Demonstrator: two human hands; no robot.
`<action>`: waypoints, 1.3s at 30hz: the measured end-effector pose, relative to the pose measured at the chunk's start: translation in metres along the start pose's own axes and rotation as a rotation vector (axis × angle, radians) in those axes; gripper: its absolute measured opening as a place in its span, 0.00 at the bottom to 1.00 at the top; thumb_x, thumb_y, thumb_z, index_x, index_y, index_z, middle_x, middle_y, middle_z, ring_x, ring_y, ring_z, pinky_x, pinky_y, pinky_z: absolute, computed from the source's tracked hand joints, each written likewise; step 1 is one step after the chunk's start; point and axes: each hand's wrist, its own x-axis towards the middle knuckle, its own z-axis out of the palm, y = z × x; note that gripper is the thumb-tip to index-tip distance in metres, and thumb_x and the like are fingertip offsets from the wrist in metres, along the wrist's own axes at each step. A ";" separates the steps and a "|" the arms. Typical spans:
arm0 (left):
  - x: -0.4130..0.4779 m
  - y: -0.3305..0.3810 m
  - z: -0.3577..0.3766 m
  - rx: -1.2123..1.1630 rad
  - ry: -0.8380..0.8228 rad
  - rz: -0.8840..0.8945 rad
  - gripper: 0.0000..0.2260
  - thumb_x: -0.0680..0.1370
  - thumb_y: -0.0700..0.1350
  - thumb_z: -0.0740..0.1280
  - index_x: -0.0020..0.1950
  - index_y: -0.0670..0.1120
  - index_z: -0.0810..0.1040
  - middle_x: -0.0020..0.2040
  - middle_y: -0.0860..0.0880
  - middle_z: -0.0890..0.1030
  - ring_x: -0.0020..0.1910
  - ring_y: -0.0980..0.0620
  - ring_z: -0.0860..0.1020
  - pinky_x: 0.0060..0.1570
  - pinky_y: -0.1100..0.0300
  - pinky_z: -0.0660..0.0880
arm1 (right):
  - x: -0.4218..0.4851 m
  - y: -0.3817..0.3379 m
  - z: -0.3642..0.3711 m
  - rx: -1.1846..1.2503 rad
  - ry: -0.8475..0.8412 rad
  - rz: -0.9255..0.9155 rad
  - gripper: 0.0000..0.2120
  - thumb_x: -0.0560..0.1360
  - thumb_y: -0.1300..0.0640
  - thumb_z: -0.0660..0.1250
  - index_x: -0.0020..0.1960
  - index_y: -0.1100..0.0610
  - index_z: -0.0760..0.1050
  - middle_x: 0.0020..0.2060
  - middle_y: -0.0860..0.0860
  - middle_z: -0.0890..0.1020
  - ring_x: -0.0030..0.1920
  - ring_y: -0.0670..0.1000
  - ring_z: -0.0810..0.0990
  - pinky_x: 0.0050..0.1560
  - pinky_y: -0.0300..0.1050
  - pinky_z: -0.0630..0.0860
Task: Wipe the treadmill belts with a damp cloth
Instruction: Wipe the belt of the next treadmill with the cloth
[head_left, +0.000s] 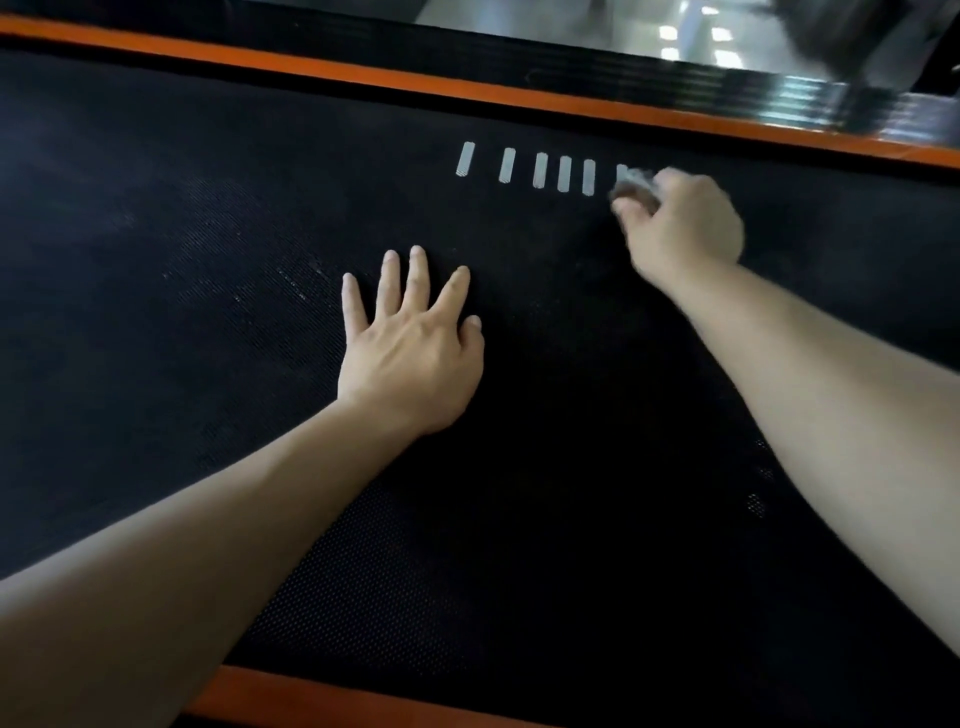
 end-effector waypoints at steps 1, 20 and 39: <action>0.000 0.000 0.000 0.002 0.004 -0.001 0.27 0.85 0.58 0.49 0.84 0.55 0.53 0.85 0.44 0.47 0.83 0.43 0.40 0.79 0.37 0.36 | -0.013 -0.010 0.002 0.035 -0.040 -0.099 0.15 0.78 0.40 0.66 0.51 0.52 0.78 0.45 0.50 0.78 0.44 0.54 0.78 0.40 0.46 0.71; -0.001 0.001 0.002 0.007 0.025 0.004 0.26 0.85 0.57 0.50 0.83 0.55 0.55 0.85 0.44 0.48 0.84 0.43 0.41 0.79 0.37 0.36 | 0.018 -0.025 0.016 -0.014 -0.034 -0.259 0.17 0.78 0.37 0.65 0.53 0.50 0.79 0.47 0.51 0.80 0.48 0.57 0.80 0.43 0.47 0.69; -0.001 0.002 0.001 0.004 0.049 0.027 0.26 0.84 0.58 0.49 0.83 0.54 0.54 0.85 0.42 0.48 0.83 0.41 0.42 0.78 0.36 0.36 | 0.052 -0.146 0.069 0.107 -0.083 -0.248 0.16 0.78 0.37 0.65 0.52 0.49 0.77 0.50 0.50 0.80 0.52 0.55 0.79 0.46 0.49 0.72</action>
